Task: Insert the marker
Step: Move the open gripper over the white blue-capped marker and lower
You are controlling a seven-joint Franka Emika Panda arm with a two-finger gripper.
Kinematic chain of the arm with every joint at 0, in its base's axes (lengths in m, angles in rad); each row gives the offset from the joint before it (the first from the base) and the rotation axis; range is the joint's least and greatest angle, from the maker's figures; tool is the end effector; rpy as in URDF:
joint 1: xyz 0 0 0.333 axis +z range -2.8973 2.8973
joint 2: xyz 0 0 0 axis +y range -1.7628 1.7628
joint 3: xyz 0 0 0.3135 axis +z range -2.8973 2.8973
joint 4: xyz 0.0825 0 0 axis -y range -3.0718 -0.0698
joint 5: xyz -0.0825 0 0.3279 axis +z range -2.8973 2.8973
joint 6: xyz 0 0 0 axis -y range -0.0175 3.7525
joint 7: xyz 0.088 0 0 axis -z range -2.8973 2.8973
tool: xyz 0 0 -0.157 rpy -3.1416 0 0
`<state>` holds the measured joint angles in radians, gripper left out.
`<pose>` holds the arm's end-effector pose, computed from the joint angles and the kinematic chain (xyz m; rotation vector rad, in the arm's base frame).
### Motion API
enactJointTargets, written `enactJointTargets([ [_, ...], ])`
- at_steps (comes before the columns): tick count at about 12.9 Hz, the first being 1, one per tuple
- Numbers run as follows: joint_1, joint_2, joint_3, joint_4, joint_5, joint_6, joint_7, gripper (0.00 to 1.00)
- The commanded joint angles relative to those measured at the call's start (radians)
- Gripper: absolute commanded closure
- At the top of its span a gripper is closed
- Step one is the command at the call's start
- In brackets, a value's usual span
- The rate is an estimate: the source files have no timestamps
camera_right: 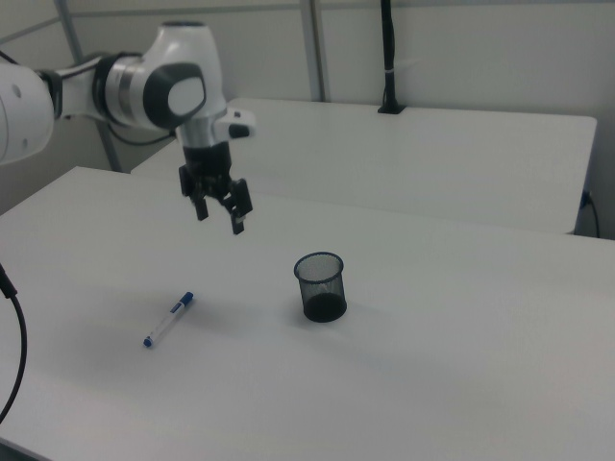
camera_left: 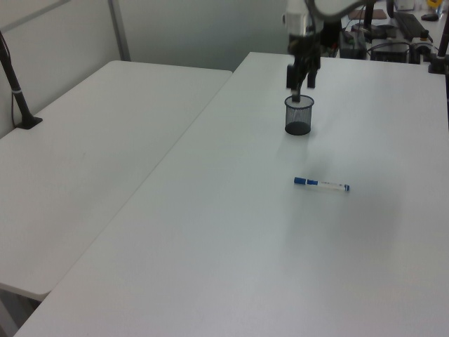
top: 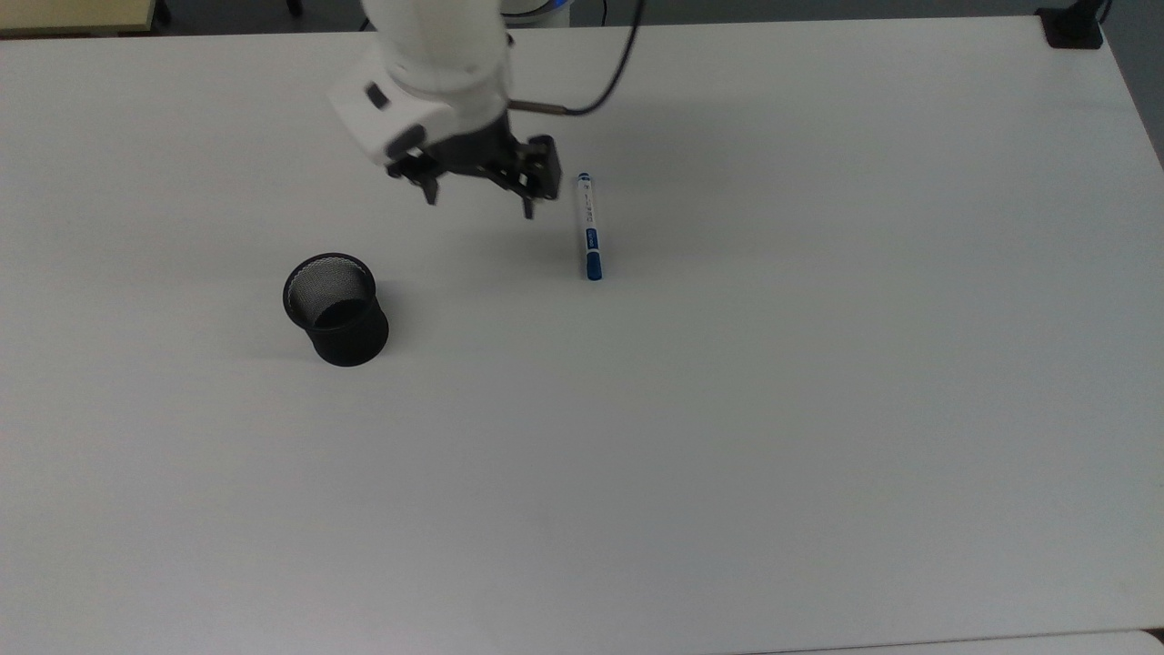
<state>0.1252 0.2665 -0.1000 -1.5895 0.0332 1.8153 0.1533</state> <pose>0.5810 0.0239 0.4408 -3.1318 0.2098 0.0623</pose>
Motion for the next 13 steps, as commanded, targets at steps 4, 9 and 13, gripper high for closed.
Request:
enactJointTargets([
  [4, 0.085, 0.063, 0.028, -0.142, -0.032, 0.113, 0.032, 0.00],
  [9, 0.116, 0.098, 0.072, -0.191, -0.056, 0.118, 0.034, 0.09],
  [13, 0.137, 0.140, 0.072, -0.182, -0.064, 0.147, 0.058, 0.18],
])
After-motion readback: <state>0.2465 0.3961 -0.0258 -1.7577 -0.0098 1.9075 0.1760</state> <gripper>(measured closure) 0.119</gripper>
